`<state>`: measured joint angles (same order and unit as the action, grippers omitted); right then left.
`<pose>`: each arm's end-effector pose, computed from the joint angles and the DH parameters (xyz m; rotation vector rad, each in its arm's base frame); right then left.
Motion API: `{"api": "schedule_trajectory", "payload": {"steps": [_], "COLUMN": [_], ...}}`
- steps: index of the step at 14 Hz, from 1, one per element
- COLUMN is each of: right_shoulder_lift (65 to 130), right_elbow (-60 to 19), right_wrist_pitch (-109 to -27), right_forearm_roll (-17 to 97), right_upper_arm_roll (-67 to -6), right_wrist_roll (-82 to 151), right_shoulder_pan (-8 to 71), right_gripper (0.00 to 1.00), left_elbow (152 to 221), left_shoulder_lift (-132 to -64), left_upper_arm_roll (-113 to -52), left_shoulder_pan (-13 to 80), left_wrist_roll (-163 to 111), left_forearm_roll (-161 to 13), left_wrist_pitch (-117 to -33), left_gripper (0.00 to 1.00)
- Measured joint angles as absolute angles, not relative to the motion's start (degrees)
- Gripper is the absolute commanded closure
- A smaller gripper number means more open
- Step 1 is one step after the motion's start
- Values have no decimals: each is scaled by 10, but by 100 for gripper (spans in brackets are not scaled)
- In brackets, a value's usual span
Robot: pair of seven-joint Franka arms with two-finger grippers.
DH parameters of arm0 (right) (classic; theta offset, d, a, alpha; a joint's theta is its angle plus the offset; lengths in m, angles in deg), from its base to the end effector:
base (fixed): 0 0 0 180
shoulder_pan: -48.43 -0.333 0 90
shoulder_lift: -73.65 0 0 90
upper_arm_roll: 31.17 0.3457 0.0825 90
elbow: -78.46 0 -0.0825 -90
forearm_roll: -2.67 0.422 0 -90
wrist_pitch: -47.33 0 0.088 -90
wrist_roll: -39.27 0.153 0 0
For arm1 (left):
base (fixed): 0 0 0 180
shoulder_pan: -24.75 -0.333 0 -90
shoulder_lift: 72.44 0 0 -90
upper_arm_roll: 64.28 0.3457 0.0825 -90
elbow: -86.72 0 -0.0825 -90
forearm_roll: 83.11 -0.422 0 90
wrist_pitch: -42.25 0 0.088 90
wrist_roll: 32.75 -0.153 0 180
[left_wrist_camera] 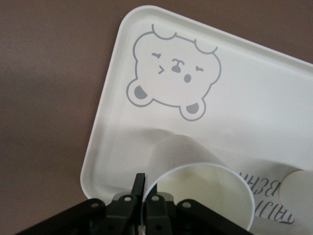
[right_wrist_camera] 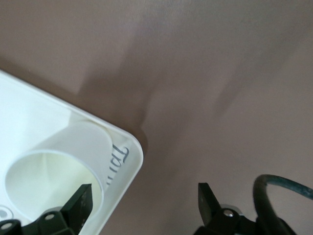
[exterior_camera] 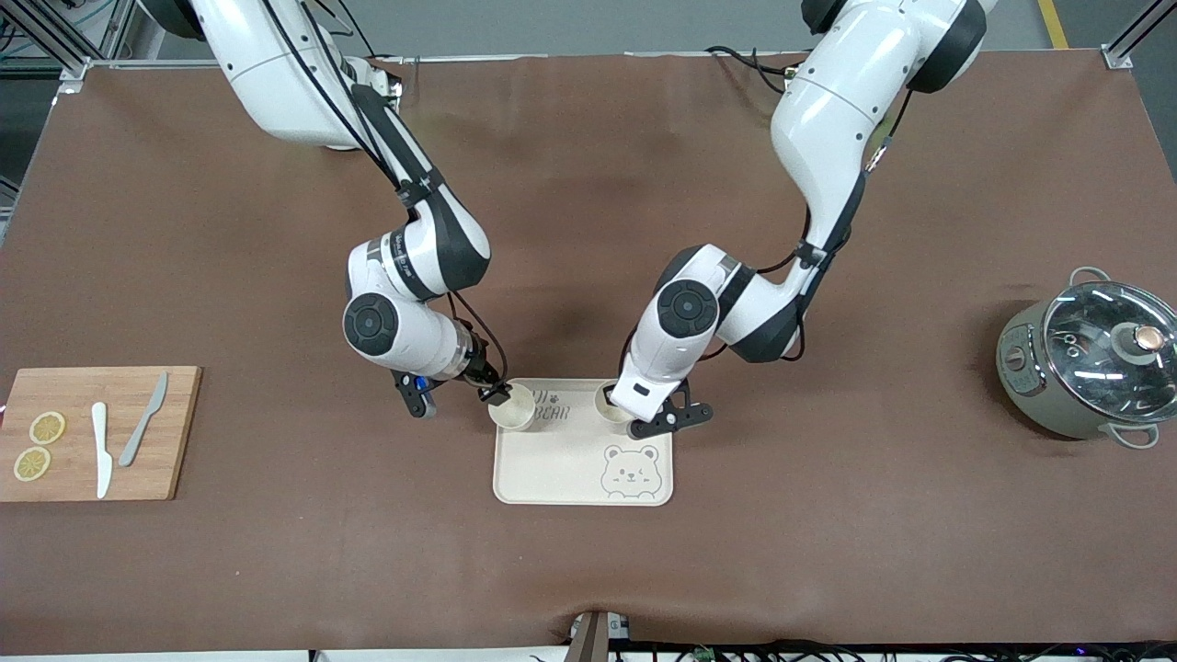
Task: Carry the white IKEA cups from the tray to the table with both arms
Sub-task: 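Lift both cups off the tray and carry them apart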
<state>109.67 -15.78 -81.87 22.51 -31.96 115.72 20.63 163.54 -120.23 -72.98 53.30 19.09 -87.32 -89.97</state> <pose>0.6429 0.3527 0.2024 -2.5530 1.5353 0.3194 0.6651 -0.4694 0.1976 2.9775 0.3988 0.0988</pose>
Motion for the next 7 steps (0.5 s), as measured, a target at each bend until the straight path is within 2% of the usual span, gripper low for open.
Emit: {"api": "schedule_trajectory", "payload": {"steps": [3,4,5,7], "right_shoulder_lift": [1099,1099,1100,1106], "right_elbow": [-158,-158,-158,-160], "right_wrist_pitch": [-852,-856,-859,-878], "right_forearm_roll": [225,225,225,225], "right_upper_arm_roll": [-321,-321,-321,-321], "right_wrist_roll": [1164,1164,1164,1164], "right_shoulder_pan": [206,206,206,202], "right_gripper": [11,16,37,89], "left_elbow": [1635,1635,1635,1636], "left_shoulder_lift": [-1180,-1173,-1165,-1152], "left_upper_arm_roll": [-730,-730,-730,-729], "left_shoulder_pan": [525,523,522,519], "left_wrist_roll": [191,191,191,191], "left_forearm_roll": [-873,-873,-873,-873], "left_wrist_pitch": [-875,-864,-850,-821], "left_gripper": [100,100,100,100]}}
